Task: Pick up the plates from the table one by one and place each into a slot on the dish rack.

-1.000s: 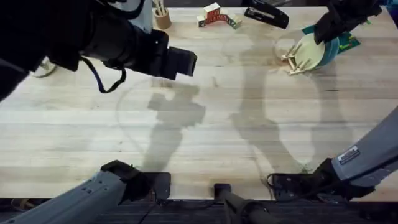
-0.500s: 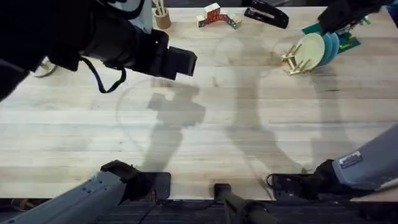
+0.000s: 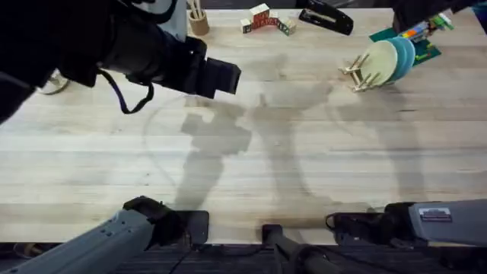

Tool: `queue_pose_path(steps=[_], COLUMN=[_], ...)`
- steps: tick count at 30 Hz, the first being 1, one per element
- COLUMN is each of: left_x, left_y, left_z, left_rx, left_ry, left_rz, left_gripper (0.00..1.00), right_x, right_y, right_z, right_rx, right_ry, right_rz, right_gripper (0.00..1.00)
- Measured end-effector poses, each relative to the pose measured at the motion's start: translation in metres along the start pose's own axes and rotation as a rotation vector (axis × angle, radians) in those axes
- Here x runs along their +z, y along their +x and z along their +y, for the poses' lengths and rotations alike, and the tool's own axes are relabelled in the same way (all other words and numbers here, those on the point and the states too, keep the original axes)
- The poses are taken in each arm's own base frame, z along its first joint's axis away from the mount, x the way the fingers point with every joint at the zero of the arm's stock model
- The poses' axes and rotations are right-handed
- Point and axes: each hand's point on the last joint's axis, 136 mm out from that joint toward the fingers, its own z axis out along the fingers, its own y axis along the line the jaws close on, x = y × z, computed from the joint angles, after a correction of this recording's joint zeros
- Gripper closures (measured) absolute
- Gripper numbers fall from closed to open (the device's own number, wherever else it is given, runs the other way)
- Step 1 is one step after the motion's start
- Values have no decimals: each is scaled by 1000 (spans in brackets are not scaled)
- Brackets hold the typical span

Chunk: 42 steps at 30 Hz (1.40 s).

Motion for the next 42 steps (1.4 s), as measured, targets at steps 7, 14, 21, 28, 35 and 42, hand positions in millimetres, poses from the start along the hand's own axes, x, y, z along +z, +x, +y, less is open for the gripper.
queue_pose_path(steps=[7,14,21,28,35,42], left_x=[0,-3,-8,-8,-8,-8], left_y=[0,0,0,0,0,0], left_z=[0,0,1,1,1,1], left_rx=[21,21,22,22,23,23], left_ry=[0,1,2,2,2,2], left_rz=[0,-11,-27,-27,-26,-26], left_gripper=[8,8,8,7,8,8], right_x=[-20,-16,11,39,58,58], right_y=[23,26,22,28,40,39], right_z=[35,61,96,135,173,178], right_rx=[28,22,-53,-88,-134,-132], right_ry=[-131,-261,-328,-367,-410,-415], right_rz=[34,50,66,33,52,48], right_gripper=[6,6,8,7,7,7])
